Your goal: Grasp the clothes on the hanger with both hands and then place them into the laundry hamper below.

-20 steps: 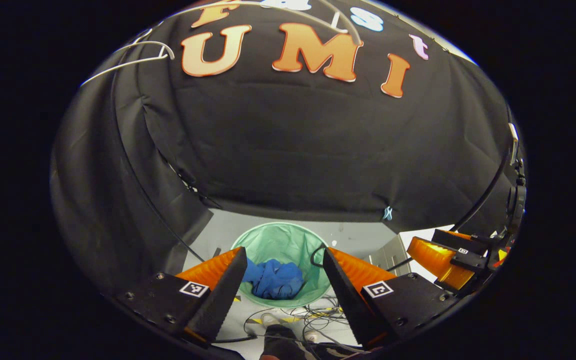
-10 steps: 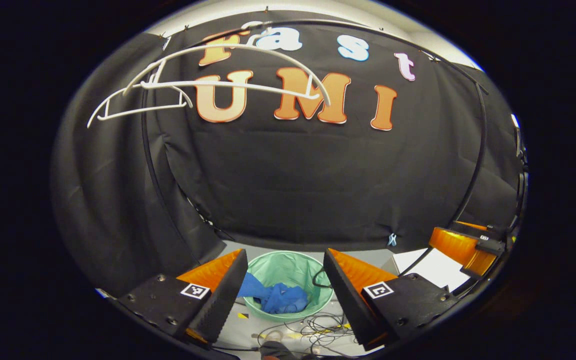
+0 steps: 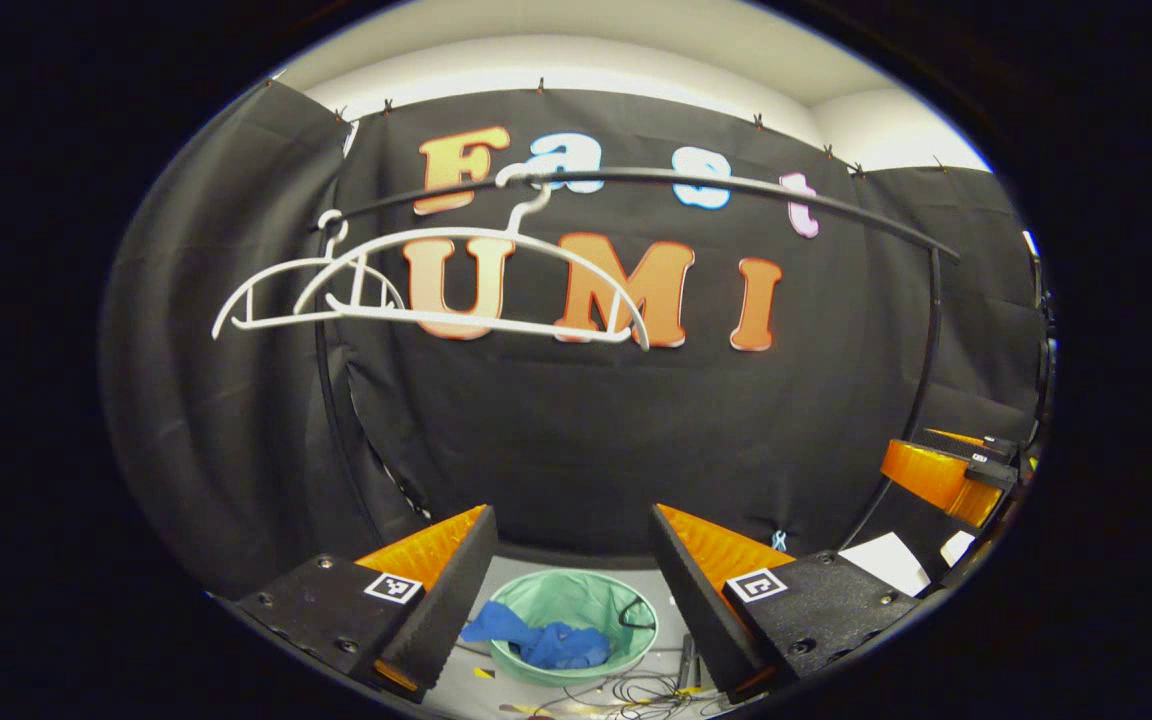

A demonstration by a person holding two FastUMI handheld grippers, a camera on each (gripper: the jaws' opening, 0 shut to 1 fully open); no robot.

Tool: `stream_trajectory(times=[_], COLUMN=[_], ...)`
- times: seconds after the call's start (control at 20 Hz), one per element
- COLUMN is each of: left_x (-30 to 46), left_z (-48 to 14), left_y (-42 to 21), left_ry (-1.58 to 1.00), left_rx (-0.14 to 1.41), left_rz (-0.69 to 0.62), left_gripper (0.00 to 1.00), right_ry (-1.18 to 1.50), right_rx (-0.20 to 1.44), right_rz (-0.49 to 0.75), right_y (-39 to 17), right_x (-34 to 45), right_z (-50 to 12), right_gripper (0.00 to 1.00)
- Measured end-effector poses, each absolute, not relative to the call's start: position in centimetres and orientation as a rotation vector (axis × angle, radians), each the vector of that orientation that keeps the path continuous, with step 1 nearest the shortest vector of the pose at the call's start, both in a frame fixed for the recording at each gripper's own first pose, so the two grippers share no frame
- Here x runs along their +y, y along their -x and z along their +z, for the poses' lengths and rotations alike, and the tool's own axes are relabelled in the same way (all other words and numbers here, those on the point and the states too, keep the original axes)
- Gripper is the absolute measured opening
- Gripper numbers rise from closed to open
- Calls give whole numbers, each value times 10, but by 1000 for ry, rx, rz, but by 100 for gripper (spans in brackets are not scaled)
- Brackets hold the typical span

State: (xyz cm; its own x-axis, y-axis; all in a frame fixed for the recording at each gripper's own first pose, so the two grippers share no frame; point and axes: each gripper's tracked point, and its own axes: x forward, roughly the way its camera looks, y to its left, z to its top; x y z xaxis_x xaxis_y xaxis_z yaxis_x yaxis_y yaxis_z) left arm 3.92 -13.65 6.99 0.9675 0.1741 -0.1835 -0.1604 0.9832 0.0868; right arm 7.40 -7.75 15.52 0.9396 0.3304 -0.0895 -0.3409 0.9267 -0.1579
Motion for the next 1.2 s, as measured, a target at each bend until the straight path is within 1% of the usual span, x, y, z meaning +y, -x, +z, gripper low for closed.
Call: stream_trajectory(times=[0.15, 0.2, 0.35, 0.4, 0.45, 0.75, 1.05, 1.2], left_x=[-138, -136, -132, -131, -131, -129, -131, -137], left_z=[105, 115, 129, 130, 130, 125, 136, 152], left_y=[-31, -30, -29, -28, -27, -22, -13, -7], left_ry=[-83, -89, -95, -97, -99, -76, -83, -77], left_rx=[100, 77, 34, 29, 28, 45, 49, 22], left_rz=[180, 186, 200, 205, 207, 211, 209, 202], left_gripper=[94, 93, 92, 95, 92, 92, 92, 92], right_ry=[184, 183, 184, 182, 179, 164, 159, 156], right_rx=[4, -13, -49, -51, -51, -47, -74, -91], right_rz=[348, 354, 365, 365, 366, 375, 366, 367], right_y=[-66, -65, -63, -62, -62, -55, -36, -25], right_x=[-75, -73, -70, -69, -70, -68, -71, -69], right_z=[173, 178, 186, 186, 186, 187, 215, 228], right_gripper=[100, 89, 89, 89, 89, 89, 89, 89])
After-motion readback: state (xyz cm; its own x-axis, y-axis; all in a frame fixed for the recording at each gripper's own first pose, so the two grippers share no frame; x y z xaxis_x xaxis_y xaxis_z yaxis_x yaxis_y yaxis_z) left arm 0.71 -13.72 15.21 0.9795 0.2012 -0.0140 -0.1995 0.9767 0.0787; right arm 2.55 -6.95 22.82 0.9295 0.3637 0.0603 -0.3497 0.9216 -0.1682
